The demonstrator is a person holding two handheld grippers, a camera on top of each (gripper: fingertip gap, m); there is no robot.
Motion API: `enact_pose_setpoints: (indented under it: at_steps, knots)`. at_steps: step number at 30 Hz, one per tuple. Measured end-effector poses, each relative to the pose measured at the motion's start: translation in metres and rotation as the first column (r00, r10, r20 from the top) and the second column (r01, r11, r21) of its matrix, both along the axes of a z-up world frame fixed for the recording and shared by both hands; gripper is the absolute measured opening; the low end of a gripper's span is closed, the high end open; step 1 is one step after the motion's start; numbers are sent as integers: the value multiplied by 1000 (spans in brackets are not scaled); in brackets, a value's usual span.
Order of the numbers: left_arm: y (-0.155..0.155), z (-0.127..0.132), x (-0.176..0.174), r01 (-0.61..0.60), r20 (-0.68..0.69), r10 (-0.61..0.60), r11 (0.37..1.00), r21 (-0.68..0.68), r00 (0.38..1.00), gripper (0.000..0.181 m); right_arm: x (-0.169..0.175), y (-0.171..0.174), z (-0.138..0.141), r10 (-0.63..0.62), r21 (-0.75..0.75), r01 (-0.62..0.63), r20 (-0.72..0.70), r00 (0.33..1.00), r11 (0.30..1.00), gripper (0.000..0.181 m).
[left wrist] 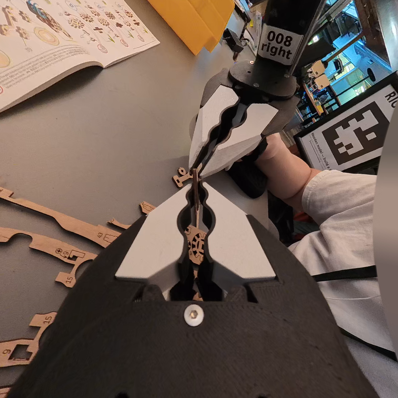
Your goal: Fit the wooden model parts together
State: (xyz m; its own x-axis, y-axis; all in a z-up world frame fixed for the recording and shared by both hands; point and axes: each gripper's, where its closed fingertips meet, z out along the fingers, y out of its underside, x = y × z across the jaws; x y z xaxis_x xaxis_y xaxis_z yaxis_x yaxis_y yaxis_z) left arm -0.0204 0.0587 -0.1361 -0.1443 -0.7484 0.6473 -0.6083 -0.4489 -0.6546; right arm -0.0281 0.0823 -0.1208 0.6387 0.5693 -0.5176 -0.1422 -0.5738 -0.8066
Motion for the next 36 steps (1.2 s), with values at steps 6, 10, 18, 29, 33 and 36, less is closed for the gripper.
enact_pose_setpoints:
  at_steps: [6,10,18,29,33,36]
  knots:
    - [-1,0,-1,-1,1,1,993,118,1000,1,-1,-1,-1,-1,47,-2,70,998,999,1]
    - [0,-2,-1,-26,1,26,993,117,1000,0,-1,1,-3,-31,80,20,138,990,997,1]
    - [7,-7,0,-55,-22,58,993,108,998,1,1,7,-8,-106,142,70,260,960,987,2]
    - [10,35,-2,-1,185,5,1000,-21,983,0,5,-2,19,16,132,-16,2,1000,991,23]
    - [6,36,-1,9,214,-23,998,64,977,1,-1,-6,20,56,151,-58,14,998,987,5]
    - [5,42,-1,7,256,-45,989,147,966,5,-1,-10,29,51,244,-68,73,996,967,0]
